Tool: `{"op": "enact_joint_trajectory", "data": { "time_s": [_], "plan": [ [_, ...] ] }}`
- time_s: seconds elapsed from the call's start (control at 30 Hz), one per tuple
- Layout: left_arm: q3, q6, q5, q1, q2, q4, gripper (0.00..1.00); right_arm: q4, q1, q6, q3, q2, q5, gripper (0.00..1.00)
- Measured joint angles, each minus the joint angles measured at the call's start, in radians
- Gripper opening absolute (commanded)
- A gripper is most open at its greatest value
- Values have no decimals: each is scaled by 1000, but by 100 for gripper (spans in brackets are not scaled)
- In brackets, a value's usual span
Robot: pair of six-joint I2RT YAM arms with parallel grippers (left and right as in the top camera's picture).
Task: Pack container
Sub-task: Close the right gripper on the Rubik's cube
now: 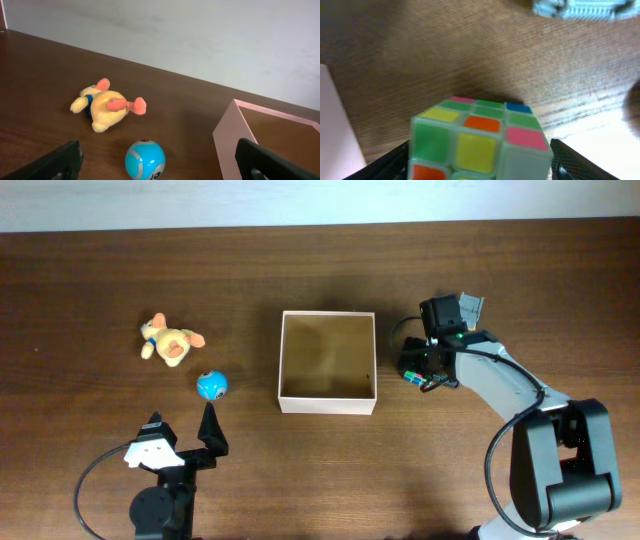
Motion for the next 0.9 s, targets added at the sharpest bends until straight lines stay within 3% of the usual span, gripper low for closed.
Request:
{"op": "enact_joint_trajectory", "data": {
  "time_s": [0.13, 0.33, 0.9],
  "plan": [
    [0, 0, 0, 0, 0, 0, 99, 23, 0, 20, -32, 0, 6, 78],
    [0, 0, 0, 0, 0, 0, 99, 30, 0, 35, -39, 0, 9, 59],
    [0, 0, 0, 0, 0, 0, 99, 37, 0, -18, -39, 0, 35, 57]
  ]
}}
